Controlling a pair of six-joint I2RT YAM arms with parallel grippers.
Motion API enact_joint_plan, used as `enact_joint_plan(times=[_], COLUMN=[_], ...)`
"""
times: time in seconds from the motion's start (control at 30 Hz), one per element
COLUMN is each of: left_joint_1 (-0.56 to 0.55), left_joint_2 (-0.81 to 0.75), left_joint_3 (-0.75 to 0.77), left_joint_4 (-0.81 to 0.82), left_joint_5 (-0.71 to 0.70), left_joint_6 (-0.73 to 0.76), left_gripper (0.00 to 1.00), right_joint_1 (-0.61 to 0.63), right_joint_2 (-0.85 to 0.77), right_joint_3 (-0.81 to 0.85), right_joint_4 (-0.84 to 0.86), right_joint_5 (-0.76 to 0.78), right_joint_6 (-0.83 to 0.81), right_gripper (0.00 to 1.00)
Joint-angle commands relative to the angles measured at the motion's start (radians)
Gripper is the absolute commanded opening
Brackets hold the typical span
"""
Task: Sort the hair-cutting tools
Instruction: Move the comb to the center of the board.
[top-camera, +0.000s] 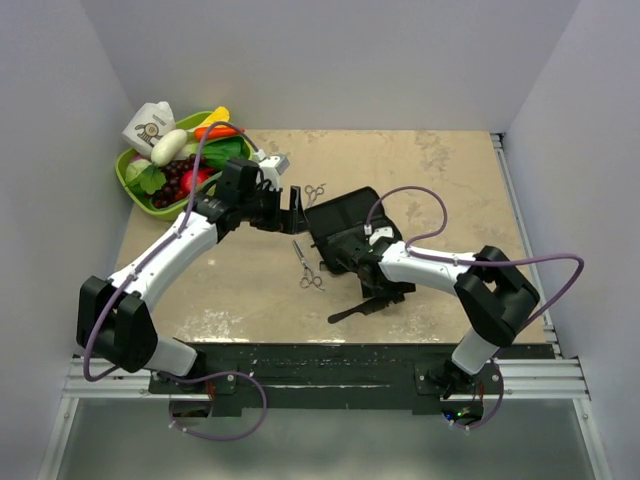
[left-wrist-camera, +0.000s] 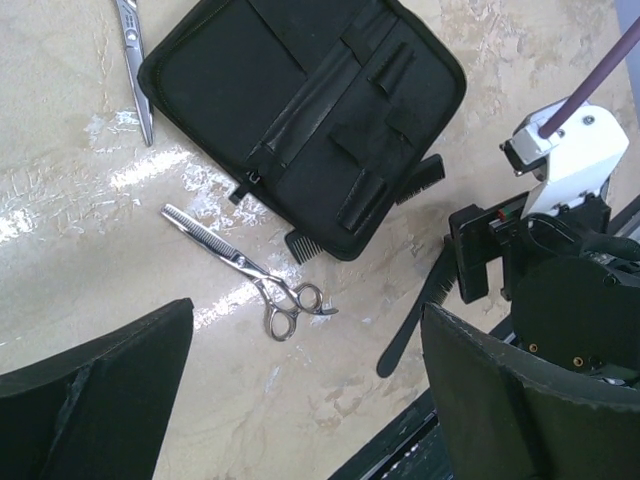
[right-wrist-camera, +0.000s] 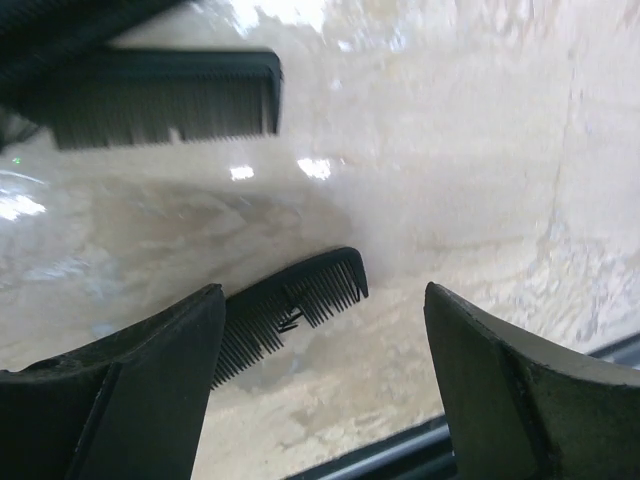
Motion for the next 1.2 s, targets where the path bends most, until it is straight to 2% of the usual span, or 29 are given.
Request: enact_joint_plan(times=[0.0, 0.17, 0.43, 0.63, 0.87, 1.17], left_joint_1=[-0.007, -0.005, -0.007, -0.007, -0.005, -0.007], left_joint_2=[0.017, 0.03, 0.053, 0.058, 0.061, 0.05], left_joint_3=[0.045, 0.04, 0.039, 0.046, 0.052, 0.06], left_joint_4=[0.053, 0.07, 0.084, 0.074, 0.073, 0.053], left_joint_5=[0.043, 0.057, 0.069, 0.063, 0.074, 0.063], left_joint_6=[0.005, 0.005, 0.011, 0.025, 0.021, 0.031], left_gripper=[0.99, 0.99, 0.99, 0.99, 0.99, 0.99], right_joint_1=[0.003, 0.007, 0.039, 0.041, 0.026, -0.072], right_joint_2=[-0.05, -0.132, -0.144, -0.188, -0.085, -0.02], right_joint_3=[-0.019, -0.062, -0.112, -0.047, 0.041, 0.033], right_joint_4=[-0.138, -0.192, -0.216, -0.258, -0.31, -0.239], right_joint_5=[-0.05, -0.09, -0.121, -0.068, 0.021, 0.081], right_joint_6=[0.149, 0.201, 0.233, 0.282, 0.314, 0.331], right_gripper=[0.83, 0.83, 0.83, 0.83, 0.86, 0.86])
